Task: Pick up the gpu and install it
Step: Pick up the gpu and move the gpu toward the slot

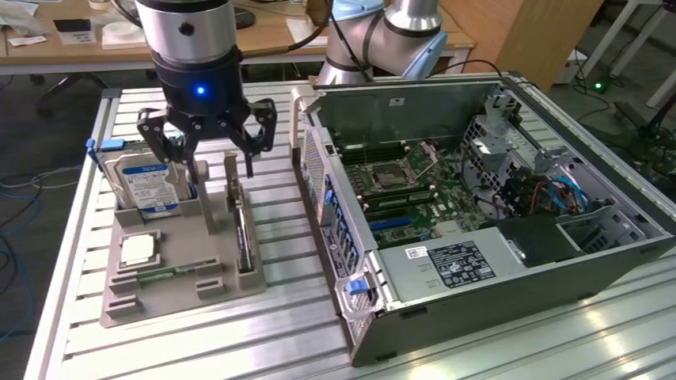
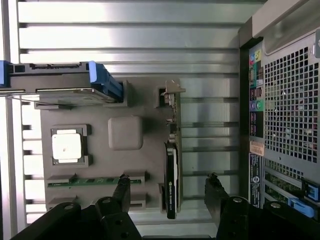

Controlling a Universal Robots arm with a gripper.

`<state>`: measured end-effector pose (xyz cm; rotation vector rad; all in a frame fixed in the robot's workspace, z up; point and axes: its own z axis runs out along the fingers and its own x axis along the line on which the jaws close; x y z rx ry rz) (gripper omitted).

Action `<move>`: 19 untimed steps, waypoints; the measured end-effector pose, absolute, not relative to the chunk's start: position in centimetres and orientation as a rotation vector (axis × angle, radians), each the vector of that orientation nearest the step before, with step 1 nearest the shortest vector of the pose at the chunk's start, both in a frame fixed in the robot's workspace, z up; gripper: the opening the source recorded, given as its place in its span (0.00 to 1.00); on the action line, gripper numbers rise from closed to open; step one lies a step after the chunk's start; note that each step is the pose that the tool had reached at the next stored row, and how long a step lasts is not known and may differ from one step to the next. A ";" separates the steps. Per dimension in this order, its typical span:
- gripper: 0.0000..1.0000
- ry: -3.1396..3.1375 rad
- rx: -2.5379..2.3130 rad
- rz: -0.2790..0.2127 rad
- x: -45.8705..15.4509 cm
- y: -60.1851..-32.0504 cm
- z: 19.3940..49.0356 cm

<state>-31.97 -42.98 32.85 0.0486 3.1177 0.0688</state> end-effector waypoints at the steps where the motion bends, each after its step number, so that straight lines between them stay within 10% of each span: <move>1: 0.71 3.118 0.049 0.069 -32.0 -43.0 32.8; 19: 0.71 3.118 0.049 0.069 -32.0 -43.0 31.2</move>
